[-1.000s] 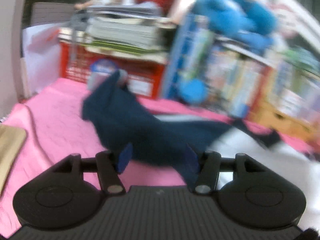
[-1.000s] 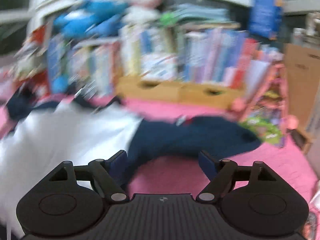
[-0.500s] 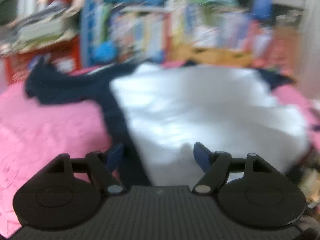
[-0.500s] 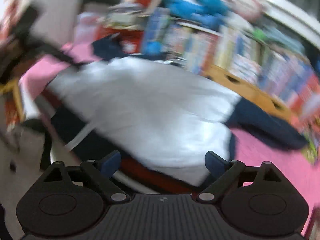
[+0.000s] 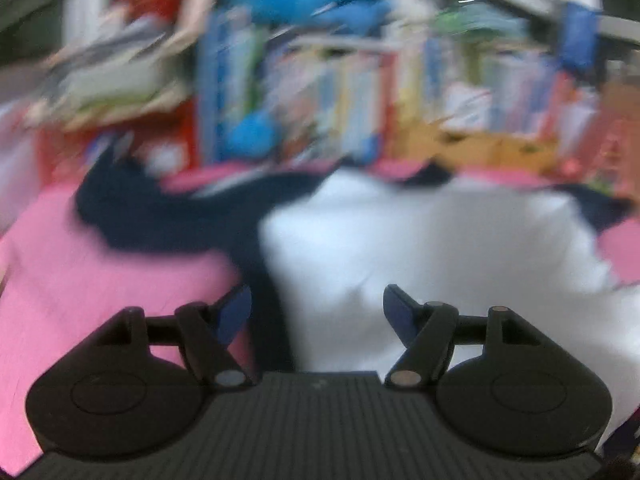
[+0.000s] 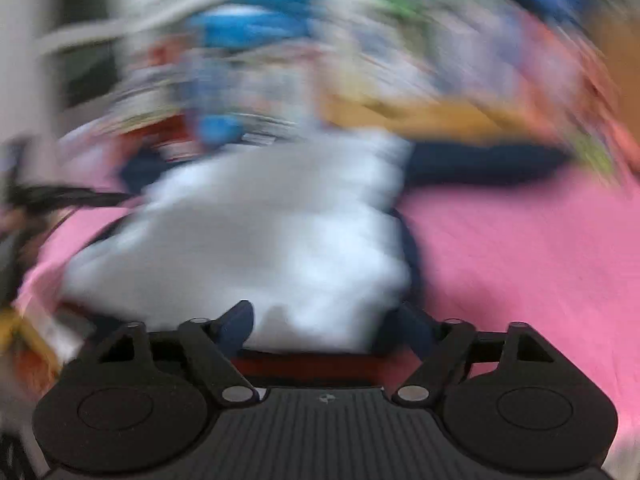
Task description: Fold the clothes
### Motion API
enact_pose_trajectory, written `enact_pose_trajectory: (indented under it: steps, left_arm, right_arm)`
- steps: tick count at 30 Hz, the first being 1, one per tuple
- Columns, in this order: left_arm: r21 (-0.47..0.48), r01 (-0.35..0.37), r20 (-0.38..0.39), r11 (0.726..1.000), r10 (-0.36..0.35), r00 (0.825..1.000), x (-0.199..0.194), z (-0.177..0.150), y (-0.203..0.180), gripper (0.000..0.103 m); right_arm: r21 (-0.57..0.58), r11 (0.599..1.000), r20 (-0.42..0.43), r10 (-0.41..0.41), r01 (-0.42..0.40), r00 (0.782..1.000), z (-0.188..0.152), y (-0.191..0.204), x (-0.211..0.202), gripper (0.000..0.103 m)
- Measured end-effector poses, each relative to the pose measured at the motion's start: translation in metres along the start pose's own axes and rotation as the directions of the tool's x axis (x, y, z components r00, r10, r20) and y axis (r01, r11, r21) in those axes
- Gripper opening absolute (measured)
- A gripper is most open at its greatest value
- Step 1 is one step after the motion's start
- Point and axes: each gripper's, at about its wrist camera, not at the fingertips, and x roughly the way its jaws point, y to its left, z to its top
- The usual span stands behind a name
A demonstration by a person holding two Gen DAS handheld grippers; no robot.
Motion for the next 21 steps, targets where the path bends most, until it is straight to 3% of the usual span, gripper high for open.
enact_pose_trajectory:
  steps: [1, 3, 5, 8, 10, 14, 17, 21]
  left_arm:
    - [0.034, 0.048, 0.009, 0.998, -0.049, 0.999, 0.005, 0.013, -0.016, 0.072]
    - [0.087, 0.158, 0.003, 0.984, -0.159, 0.987, 0.019, 0.034, -0.051, 0.068]
    - [0.143, 0.28, -0.03, 0.949, -0.279, 0.96, 0.04, 0.052, -0.096, 0.065]
    - [0.192, 0.366, -0.133, 0.911, -0.346, 0.929, 0.084, 0.06, -0.154, 0.057]
    - [0.211, 0.39, -0.202, 0.896, -0.35, 0.915, 0.116, 0.055, -0.187, 0.055]
    - [0.231, 0.326, -0.294, 0.917, -0.254, 0.922, 0.165, 0.034, -0.221, 0.054]
    - [0.216, 0.299, -0.287, 0.93, -0.232, 0.929, 0.178, 0.027, -0.222, 0.055]
    - [0.217, 0.294, -0.313, 0.931, -0.219, 0.924, 0.178, 0.03, -0.223, 0.057]
  right_arm:
    - [0.075, 0.997, -0.023, -0.006, 0.008, 1.0, -0.001, -0.012, 0.004, 0.066]
    - [0.114, 0.993, -0.019, 0.016, -0.014, 1.0, -0.004, -0.018, 0.006, 0.064]
    - [0.113, 0.993, -0.011, 0.027, -0.026, 1.0, -0.007, -0.017, 0.007, 0.064]
    - [0.072, 0.996, -0.008, 0.052, -0.051, 0.999, -0.007, -0.016, 0.012, 0.064]
    - [0.036, 0.998, 0.003, 0.05, -0.05, 0.999, -0.01, -0.015, 0.016, 0.063]
    - [0.033, 0.999, 0.052, 0.042, -0.044, 0.998, -0.009, -0.017, 0.03, 0.057]
    - [0.052, 0.997, 0.078, 0.053, -0.058, 0.995, -0.005, -0.02, 0.041, 0.058]
    - [0.156, 0.986, 0.136, 0.039, -0.06, 0.99, 0.002, -0.029, 0.057, 0.058]
